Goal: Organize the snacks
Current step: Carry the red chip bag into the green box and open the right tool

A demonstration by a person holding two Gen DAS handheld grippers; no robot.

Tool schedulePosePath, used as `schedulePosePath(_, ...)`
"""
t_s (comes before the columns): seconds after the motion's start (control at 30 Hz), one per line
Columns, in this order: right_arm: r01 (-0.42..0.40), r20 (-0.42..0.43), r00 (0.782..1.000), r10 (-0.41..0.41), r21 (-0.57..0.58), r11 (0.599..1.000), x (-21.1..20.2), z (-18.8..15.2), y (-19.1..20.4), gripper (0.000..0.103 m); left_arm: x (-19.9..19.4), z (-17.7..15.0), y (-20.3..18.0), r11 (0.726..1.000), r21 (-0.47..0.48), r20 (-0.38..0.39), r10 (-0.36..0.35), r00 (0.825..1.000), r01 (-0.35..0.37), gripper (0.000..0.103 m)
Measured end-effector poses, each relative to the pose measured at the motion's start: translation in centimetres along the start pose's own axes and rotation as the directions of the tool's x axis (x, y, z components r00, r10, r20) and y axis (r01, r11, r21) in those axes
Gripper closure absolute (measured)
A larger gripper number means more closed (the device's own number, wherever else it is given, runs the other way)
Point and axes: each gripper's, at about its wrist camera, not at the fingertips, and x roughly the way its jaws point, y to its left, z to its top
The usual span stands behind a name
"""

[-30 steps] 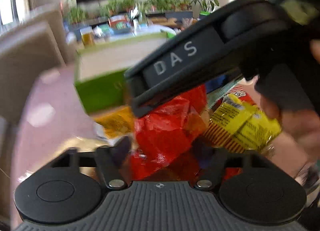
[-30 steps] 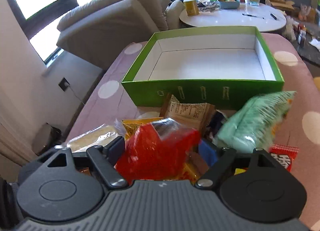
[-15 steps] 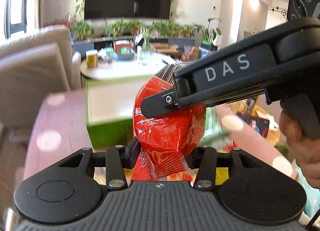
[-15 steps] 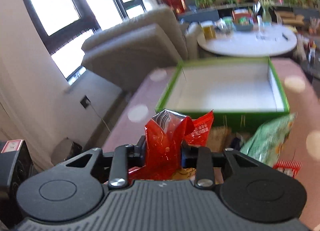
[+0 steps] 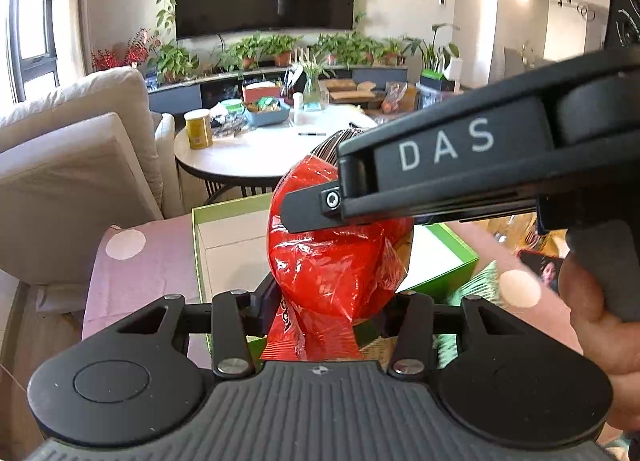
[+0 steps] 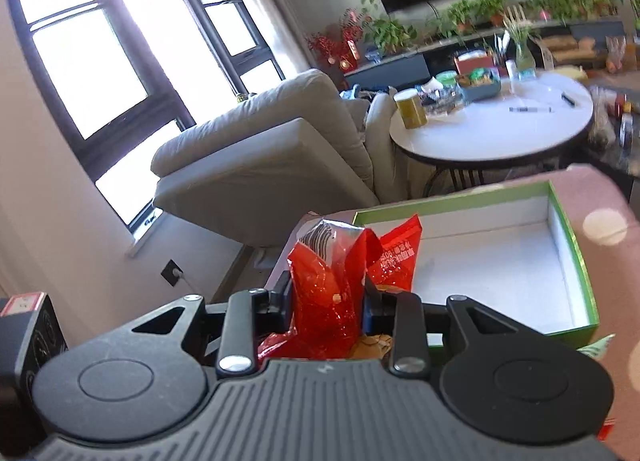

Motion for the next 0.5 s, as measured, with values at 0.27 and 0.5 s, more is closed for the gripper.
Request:
schedulePosePath(0.27,0.011,-0.027,1.000,-0.008,0.101,0.995,3.2,0.0,-2.2,0.066,3.5,0.1,1.6,0.999,0.011,-0.064,-0.030,0.998,0.031,0.061)
schedulePosePath(0.5,-0.011,-0.034,0.999,0.018,0.193,0.981,4.5,0.4,-3.0,0.066,3.8,1.0,2.7,0.999,0.000,-0.084,-0.053,0.995,0.054,0.061)
